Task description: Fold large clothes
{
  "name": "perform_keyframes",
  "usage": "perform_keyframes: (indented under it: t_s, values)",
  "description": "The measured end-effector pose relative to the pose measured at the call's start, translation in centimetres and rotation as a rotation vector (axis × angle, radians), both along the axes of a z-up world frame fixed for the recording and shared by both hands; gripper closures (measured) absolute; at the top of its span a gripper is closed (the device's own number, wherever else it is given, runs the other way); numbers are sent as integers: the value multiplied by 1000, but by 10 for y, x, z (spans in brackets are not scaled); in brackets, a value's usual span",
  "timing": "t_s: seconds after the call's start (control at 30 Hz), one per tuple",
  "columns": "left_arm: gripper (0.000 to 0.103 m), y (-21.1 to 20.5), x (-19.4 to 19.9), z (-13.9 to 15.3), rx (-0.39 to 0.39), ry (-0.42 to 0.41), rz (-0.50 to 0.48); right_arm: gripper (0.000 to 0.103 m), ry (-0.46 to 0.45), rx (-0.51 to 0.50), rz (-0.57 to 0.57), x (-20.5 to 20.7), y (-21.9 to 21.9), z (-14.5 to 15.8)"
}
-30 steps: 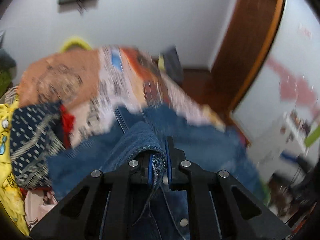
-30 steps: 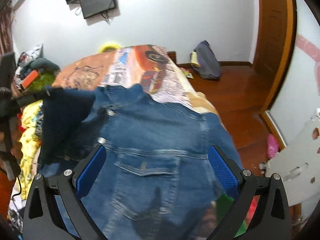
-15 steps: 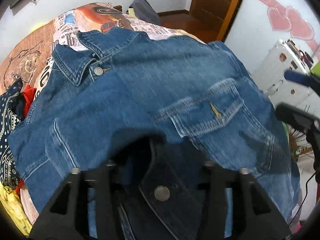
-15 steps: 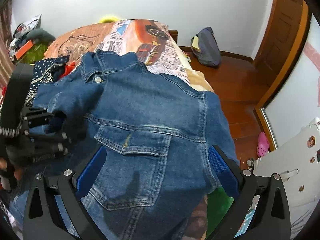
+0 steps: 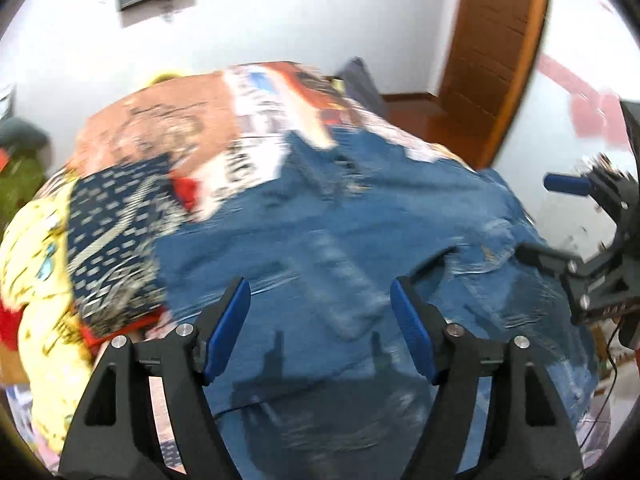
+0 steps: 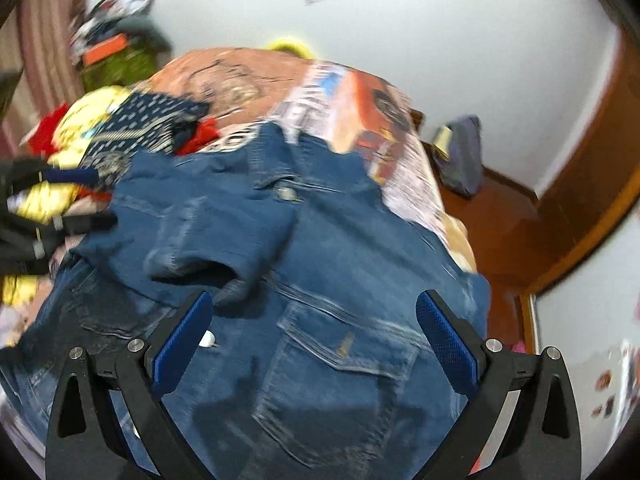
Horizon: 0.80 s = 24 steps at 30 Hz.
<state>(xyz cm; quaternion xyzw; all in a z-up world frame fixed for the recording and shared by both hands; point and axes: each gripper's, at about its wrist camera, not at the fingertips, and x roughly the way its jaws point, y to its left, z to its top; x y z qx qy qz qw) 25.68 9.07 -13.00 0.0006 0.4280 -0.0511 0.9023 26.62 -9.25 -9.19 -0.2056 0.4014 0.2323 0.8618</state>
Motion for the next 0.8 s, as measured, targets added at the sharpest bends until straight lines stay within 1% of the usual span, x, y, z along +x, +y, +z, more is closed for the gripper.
perform_keyframes:
  t_s: [0.17,0.27,0.3,0.33,0.5,0.57,0.63,0.67,0.7,0.73,0.8]
  values:
    - [31,53,-12,-16,-37,38,104,2,-19,-121,147,-9,50,-17]
    - [31,71,-23,-28,-52,60,139,2,-1,-213,242,-10,80,-39]
    - [31,73,-25,-32,-58,66,147,3,9,-242,260,-10,87,-46]
    - [31,76,-29,-37,-67,73,153,3,14,-293,282,-9,97,-56]
    - [31,86,-37,-49,-90,86,170,4,-20,-485,358,-1,125,-92]
    - [31,87,-39,-52,-91,90,175,5,-52,-523,362,3,134,-99]
    - [31,87,-39,-53,-87,90,178,7,-63,-510,372,7,139,-100]
    - [31,88,-39,-53,-85,90,178,14,-64,-493,374,8,141,-97]
    - [31,87,-38,-53,-84,90,179,24,-64,-481,375,9,142,-96]
    - [31,87,-37,-52,-82,90,179,29,-56,-468,379,9,143,-95]
    - [31,86,-36,-52,-76,87,181,48,-45,-438,388,9,145,-94]
